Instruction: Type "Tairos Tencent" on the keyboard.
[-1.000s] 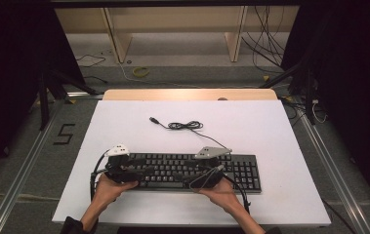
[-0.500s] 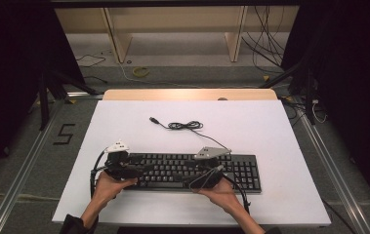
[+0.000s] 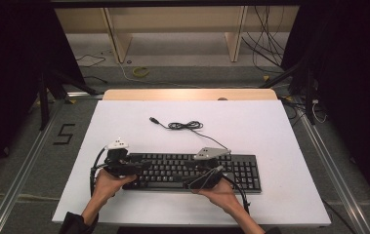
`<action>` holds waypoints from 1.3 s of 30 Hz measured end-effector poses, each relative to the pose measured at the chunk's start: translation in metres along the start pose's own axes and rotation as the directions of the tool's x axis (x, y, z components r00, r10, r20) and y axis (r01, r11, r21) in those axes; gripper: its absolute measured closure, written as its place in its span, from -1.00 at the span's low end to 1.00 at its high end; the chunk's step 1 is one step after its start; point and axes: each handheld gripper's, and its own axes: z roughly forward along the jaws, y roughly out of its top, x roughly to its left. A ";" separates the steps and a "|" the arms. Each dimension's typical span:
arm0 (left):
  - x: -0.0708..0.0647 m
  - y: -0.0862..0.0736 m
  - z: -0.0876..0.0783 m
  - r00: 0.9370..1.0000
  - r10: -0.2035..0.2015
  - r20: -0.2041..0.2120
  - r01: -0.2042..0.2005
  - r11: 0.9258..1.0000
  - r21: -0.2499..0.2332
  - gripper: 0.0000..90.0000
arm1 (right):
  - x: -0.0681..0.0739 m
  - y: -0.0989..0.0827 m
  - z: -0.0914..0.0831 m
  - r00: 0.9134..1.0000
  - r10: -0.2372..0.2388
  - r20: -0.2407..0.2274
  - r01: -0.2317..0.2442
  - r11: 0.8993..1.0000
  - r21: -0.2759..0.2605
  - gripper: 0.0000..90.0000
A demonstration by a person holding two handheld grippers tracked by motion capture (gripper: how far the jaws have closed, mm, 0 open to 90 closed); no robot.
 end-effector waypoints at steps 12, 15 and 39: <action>-0.001 0.002 0.006 0.999 0.042 -0.006 -0.041 0.998 0.052 0.55 | 0.001 -0.001 0.001 1.000 -0.002 -0.003 0.002 1.000 0.005 -0.24; -0.002 0.002 0.008 0.999 0.052 -0.007 -0.051 0.996 0.066 0.66 | 0.001 -0.001 0.001 1.000 -0.002 -0.004 0.002 1.000 0.006 -0.23; -0.009 0.003 0.023 0.996 0.085 -0.027 -0.080 0.986 0.149 0.98 | 0.001 -0.001 0.002 1.000 -0.006 -0.002 0.006 1.000 0.009 -0.24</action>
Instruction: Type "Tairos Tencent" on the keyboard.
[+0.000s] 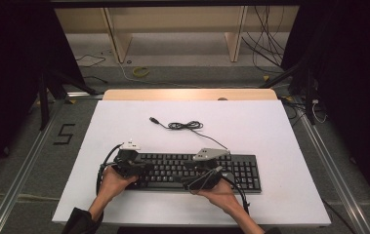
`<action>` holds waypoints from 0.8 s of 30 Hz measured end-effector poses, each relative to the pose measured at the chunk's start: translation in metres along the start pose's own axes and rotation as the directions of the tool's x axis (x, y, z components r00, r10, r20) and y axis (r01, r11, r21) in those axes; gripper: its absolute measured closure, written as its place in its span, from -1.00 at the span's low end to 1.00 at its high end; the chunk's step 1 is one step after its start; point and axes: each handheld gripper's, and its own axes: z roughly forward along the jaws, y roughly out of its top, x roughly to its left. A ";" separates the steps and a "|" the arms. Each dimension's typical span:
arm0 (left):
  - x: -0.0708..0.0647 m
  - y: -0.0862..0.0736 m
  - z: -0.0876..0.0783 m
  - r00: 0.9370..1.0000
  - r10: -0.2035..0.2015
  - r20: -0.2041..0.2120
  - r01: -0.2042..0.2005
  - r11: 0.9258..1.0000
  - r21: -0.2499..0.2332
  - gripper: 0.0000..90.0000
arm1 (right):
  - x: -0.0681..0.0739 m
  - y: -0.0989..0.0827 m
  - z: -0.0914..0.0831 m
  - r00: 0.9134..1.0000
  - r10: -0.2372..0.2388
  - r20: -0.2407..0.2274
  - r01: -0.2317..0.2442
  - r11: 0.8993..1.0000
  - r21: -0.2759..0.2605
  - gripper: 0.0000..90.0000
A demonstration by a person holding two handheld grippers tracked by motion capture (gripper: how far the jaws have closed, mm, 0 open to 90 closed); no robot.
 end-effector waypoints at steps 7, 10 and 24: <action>-0.001 -0.001 0.001 1.000 -0.007 -0.010 0.007 1.000 0.010 0.98 | 0.000 0.000 0.000 1.000 0.001 0.001 -0.001 1.000 -0.002 -0.24; -0.002 0.001 -0.002 1.000 -0.005 -0.013 0.005 1.000 0.000 0.98 | 0.000 0.000 0.000 1.000 0.000 0.002 0.000 1.000 -0.004 -0.24; -0.008 0.003 -0.016 0.999 -0.020 0.042 0.022 0.998 -0.057 0.39 | 0.000 0.002 -0.001 1.000 0.000 0.009 0.000 1.000 -0.014 -0.22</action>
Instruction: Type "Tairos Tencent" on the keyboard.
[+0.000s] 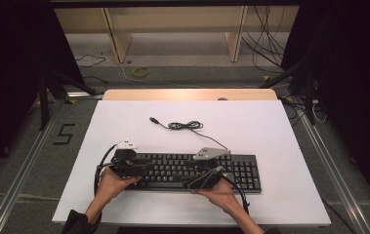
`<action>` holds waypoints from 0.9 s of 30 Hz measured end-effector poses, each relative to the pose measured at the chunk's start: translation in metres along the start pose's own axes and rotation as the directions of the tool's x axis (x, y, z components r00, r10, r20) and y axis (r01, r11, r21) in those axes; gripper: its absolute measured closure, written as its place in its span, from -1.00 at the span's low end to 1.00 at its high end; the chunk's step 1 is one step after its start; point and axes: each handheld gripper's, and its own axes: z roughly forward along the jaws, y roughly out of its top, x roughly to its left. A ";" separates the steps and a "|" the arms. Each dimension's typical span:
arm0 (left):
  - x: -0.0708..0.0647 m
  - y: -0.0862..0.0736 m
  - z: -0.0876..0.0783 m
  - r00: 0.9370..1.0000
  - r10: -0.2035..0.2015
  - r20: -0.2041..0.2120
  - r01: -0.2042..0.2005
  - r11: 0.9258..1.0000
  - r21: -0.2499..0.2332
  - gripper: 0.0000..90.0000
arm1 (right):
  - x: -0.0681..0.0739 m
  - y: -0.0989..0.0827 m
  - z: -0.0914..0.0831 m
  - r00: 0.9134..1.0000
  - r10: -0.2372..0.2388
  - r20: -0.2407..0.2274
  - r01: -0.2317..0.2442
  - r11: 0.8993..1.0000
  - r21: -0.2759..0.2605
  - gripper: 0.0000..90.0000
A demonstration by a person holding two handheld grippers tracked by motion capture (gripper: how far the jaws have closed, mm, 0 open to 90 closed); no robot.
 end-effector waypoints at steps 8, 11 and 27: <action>-0.001 -0.002 -0.006 1.000 -0.020 0.008 0.021 0.999 -0.027 0.08 | 0.001 0.001 0.002 1.000 -0.002 0.012 0.002 1.000 0.002 -0.18; 0.000 -0.003 -0.010 0.999 -0.037 0.014 0.038 0.998 -0.050 0.00 | 0.001 0.002 0.003 1.000 -0.008 0.018 0.007 1.000 0.008 -0.13; -0.002 -0.004 -0.019 0.998 -0.053 0.038 0.057 0.991 -0.123 -0.21 | 0.004 0.003 0.015 0.999 -0.020 0.044 0.018 0.998 0.057 0.44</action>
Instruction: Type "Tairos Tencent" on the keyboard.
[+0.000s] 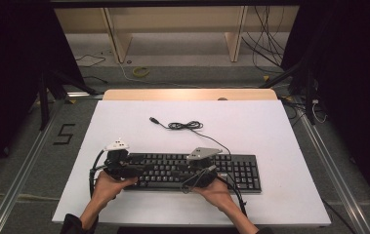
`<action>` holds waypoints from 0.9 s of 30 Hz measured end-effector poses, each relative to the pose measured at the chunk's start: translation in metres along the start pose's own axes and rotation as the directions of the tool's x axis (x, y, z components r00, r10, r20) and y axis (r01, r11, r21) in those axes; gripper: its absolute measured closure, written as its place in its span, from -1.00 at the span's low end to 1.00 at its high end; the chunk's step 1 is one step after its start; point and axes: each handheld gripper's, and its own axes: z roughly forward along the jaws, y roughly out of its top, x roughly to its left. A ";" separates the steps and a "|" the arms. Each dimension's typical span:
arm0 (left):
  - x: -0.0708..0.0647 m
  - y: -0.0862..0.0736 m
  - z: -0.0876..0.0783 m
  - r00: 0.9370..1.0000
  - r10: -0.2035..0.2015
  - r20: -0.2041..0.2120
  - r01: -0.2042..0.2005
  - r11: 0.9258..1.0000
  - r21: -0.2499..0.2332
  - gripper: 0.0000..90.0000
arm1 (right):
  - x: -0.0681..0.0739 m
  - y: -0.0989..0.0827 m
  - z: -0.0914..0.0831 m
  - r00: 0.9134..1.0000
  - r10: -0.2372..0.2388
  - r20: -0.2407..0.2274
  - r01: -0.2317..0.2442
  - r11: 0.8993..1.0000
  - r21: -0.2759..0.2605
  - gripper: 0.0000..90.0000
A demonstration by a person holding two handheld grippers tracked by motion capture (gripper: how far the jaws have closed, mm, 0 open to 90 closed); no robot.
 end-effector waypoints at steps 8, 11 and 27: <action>-0.003 -0.001 -0.002 1.000 0.005 0.009 -0.005 1.000 -0.021 -0.24 | 0.000 0.000 0.008 1.000 -0.010 0.005 0.009 0.999 0.032 0.76; -0.004 -0.001 -0.003 1.000 0.008 0.011 -0.007 1.000 -0.025 -0.25 | 0.001 -0.001 0.011 1.000 -0.012 0.002 0.012 0.999 0.045 0.84; -0.006 -0.005 -0.002 0.999 0.026 0.027 -0.025 0.999 -0.033 -0.29 | 0.007 -0.006 0.029 0.999 -0.037 0.004 0.036 0.993 0.114 1.00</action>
